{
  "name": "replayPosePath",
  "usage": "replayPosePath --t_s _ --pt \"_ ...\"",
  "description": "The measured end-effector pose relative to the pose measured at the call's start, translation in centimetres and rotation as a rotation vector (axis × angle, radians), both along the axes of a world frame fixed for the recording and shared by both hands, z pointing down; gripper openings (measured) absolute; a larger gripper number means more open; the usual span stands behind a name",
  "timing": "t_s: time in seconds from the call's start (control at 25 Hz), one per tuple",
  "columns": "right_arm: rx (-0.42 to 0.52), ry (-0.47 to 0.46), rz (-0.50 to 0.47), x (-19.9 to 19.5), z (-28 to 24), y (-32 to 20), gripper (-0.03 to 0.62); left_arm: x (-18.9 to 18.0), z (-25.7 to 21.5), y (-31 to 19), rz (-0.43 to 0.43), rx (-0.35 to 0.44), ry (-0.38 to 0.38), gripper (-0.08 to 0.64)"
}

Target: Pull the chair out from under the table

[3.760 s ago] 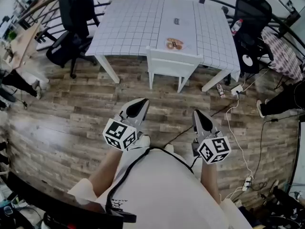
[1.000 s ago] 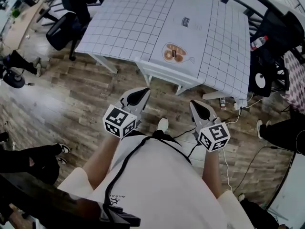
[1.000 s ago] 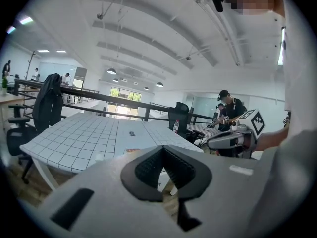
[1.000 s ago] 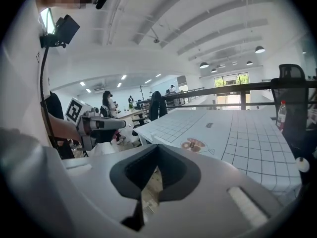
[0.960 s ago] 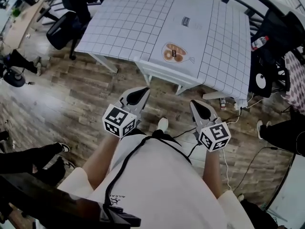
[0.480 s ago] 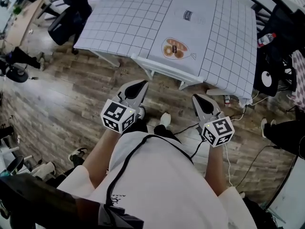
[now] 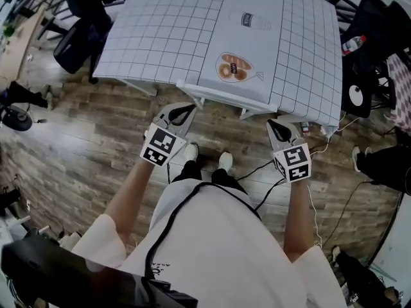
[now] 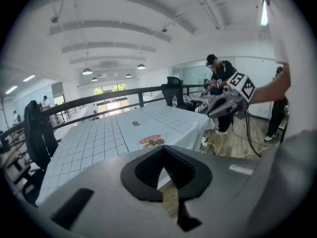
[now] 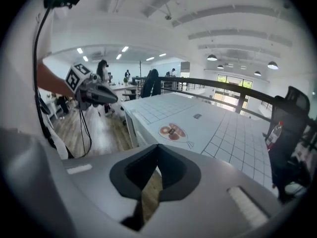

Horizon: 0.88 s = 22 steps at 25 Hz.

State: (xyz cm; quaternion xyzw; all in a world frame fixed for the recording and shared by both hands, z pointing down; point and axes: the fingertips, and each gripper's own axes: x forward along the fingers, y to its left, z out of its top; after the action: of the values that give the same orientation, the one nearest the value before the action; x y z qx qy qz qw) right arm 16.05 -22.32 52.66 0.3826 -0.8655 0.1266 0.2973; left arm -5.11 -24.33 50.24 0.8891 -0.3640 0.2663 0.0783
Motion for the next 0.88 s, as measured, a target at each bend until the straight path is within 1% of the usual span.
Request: replayPosePath --t_s 0.04,0.12,0.2,0.24,0.36,0.48,0.52,0.64,0.76,0.88 --pt "0.000 0.043 -0.006 0.2 0.8 -0.5 0.008 -0.4 0.8 -0.5 0.025 -0.003 -0.035 0.006" --pt "0.002 0.098 -0.014 0.5 1.9 -1.7 0.008 -1.0 2.5 -1.8 0.072 -0.002 -0.102 0.008" --pt "0.016 0.155 -0.033 0.5 2.7 -2.9 0.009 -1.6 4.0 -3.2 0.116 0.012 -0.174 0.029" --pt "0.026 0.194 -0.052 0.5 3.1 -3.4 0.037 -1.8 4.5 -3.9 0.139 0.022 -0.209 0.033" --pt "0.046 0.312 -0.124 0.3 4.0 -4.6 0.113 -1.7 5.5 -5.8 0.218 0.062 -0.307 0.079" --pt "0.043 0.369 -0.176 -0.1 4.6 -5.8 0.146 -1.1 6.4 -7.1 0.309 0.094 -0.406 0.128" --pt "0.038 0.385 -0.194 -0.2 4.9 -6.1 0.164 -0.9 6.8 -7.3 0.342 0.095 -0.440 0.156" --pt "0.012 0.442 -0.270 -0.6 5.9 -6.7 0.229 -0.5 8.5 -7.8 0.438 0.074 -0.538 0.229" --pt "-0.029 0.464 -0.363 -1.1 7.2 -6.9 0.287 -0.2 10.6 -7.9 0.523 0.024 -0.626 0.301" --pt "-0.081 0.505 -0.447 -1.5 8.6 -6.8 0.291 0.2 12.2 -7.9 0.603 -0.015 -0.699 0.331"
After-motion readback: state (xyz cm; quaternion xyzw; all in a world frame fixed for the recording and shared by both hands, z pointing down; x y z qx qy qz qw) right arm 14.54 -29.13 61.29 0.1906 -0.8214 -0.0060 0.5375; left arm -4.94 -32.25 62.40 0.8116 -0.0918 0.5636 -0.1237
